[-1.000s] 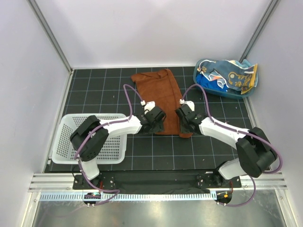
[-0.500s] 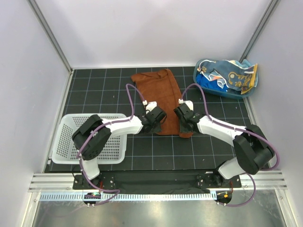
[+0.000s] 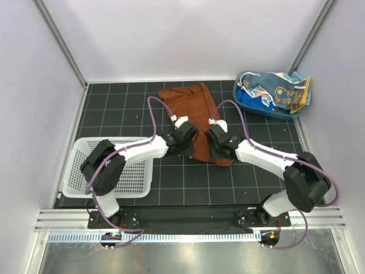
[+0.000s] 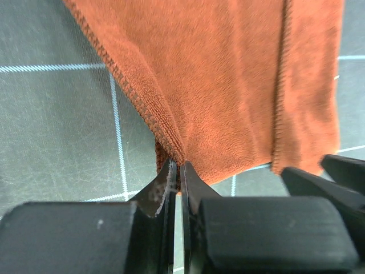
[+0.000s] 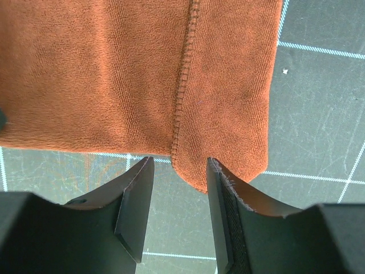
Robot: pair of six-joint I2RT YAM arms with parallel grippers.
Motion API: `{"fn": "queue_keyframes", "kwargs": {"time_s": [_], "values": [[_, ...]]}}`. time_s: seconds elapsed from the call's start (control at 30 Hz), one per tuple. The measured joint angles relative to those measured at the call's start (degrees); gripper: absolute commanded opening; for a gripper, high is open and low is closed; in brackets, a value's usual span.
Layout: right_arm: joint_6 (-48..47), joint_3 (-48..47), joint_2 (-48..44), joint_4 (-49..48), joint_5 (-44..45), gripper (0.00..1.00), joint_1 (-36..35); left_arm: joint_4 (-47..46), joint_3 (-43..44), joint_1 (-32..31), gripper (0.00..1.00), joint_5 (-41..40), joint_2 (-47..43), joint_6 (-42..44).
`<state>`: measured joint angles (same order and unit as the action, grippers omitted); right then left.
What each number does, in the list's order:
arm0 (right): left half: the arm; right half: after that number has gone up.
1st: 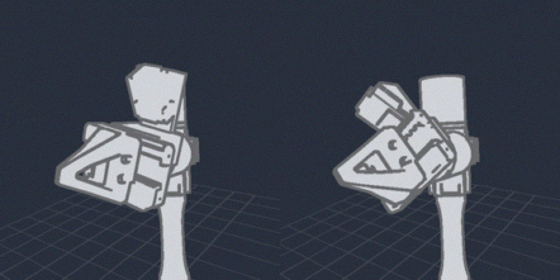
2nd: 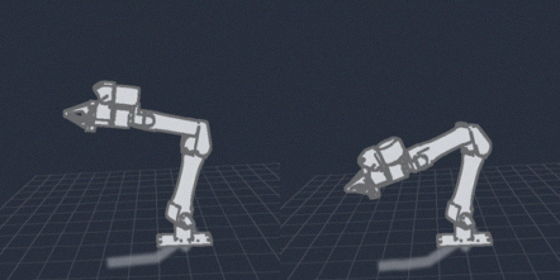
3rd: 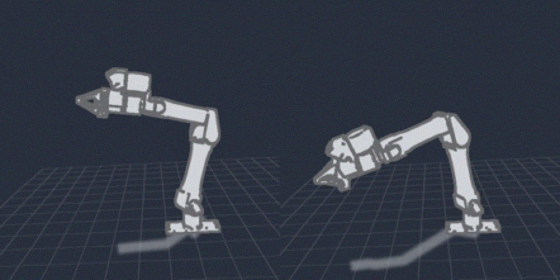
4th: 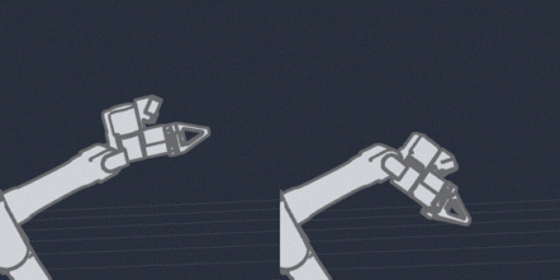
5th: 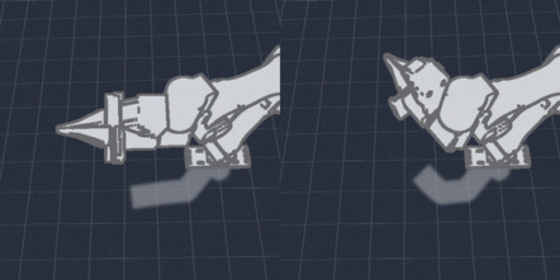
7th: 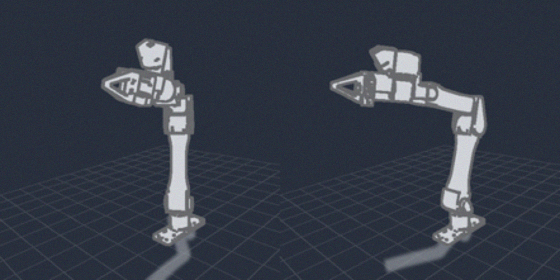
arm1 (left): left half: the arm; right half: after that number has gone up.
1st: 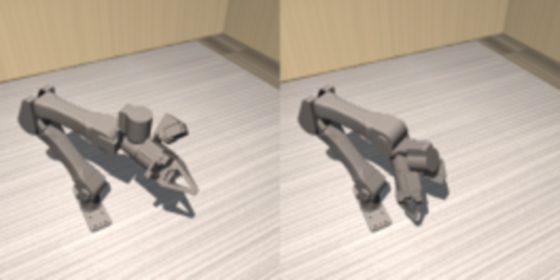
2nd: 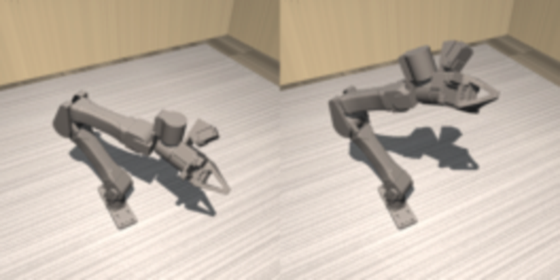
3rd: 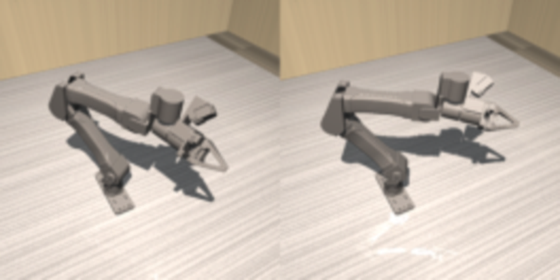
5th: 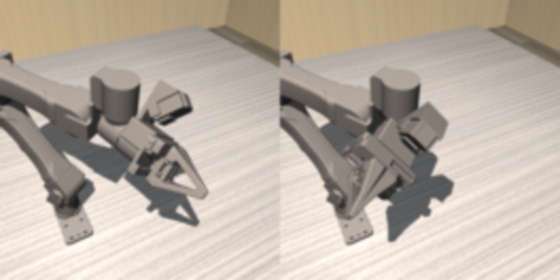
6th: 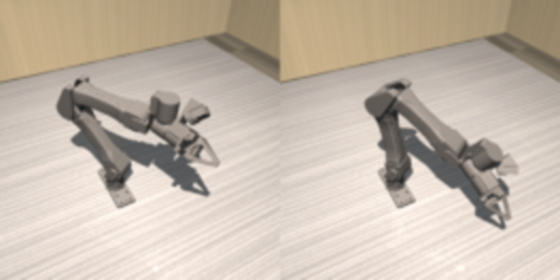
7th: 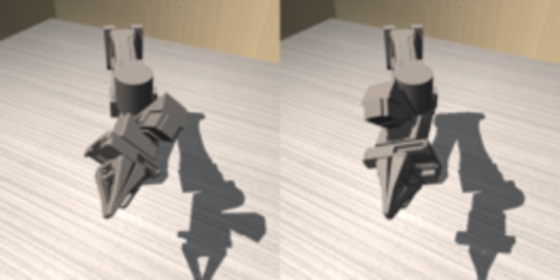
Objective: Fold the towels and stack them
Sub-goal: Flatten out the crumpled towel
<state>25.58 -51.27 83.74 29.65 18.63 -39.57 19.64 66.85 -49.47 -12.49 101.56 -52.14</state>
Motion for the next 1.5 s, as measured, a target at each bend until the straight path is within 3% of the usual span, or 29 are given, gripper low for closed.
{"fn": "queue_keyframes", "kwargs": {"time_s": [0.23,0.53,0.87,1.0,1.13,1.23,1.5], "values": [[-0.2,-0.4,3.7,0.8,0.2,0.47,-0.8,0.8,0.5,2.0,0.06,2.4,-1.0,-0.2],[-0.7,-0.5,5.6,2.3,1.4,0.13,-1.1,1.8,0.4,3.9,0.06,4.5,-3.7,-0.4],[-0.6,-3.5,2.3,3.8,2.2,0.06,-0.2,3.5,0.2,7.9,0.10,6.5,-8.1,0.1],[-0.6,-4.6,1.7,2.8,0.5,0.05,4.1,4.1,0.2,10.5,0.13,8.6,-8.4,0.4],[-0.1,-4.5,1.8,1.2,-3.4,0.06,11.7,5.3,2.3,13.9,0.17,11.3,-6.1,1.3],[0.4,-4.1,2.3,-0.2,-4.6,0.12,14.9,5.4,6.0,15.6,0.23,12.8,-1.4,2.1],[2.1,3.0,2.4,-3.1,-7.1,0.45,16.4,6.2,10.8,15.8,0.45,16.0,7.2,4.5]]}}
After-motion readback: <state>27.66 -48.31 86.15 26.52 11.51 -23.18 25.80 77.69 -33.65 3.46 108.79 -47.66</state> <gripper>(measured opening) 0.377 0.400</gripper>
